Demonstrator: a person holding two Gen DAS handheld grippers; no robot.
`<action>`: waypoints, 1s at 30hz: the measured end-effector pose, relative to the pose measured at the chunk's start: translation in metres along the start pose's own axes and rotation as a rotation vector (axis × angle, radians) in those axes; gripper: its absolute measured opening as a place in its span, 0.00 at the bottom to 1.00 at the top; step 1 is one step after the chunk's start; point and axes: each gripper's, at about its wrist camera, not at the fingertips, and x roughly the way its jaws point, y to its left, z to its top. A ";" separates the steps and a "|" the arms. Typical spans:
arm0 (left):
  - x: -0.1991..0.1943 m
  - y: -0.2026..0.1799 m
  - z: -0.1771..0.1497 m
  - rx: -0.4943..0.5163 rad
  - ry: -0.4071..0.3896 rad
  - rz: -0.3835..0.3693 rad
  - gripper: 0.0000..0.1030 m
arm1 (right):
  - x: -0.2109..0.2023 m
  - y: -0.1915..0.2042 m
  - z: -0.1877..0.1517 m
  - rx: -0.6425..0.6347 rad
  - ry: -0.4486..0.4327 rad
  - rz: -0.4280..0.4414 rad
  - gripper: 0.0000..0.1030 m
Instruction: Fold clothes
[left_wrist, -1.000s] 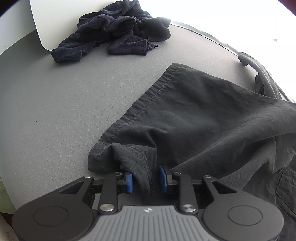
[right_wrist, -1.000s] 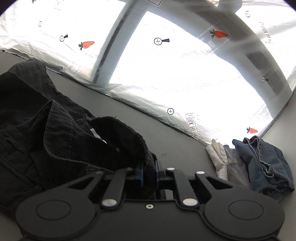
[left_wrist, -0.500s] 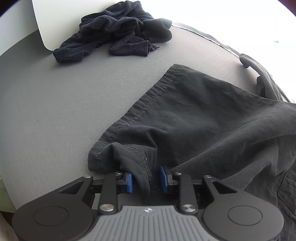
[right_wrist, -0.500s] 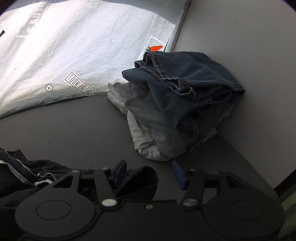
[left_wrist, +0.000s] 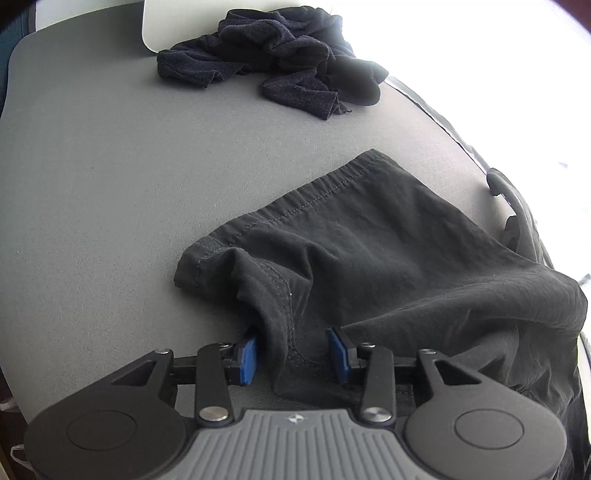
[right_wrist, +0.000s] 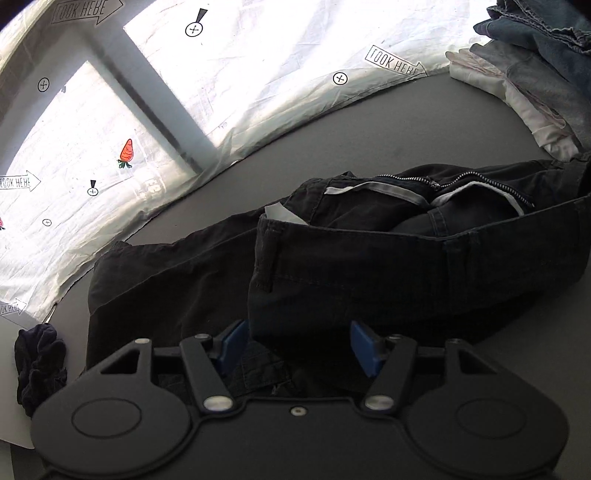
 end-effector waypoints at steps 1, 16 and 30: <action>-0.001 0.002 -0.002 -0.001 -0.007 -0.009 0.41 | 0.010 0.001 0.002 0.041 0.035 0.012 0.62; -0.005 0.006 -0.014 -0.099 -0.074 -0.039 0.50 | 0.074 0.012 0.021 0.171 0.145 -0.077 0.28; -0.004 0.030 -0.002 -0.181 0.018 -0.087 0.26 | -0.038 -0.050 0.062 -0.058 -0.298 -0.168 0.10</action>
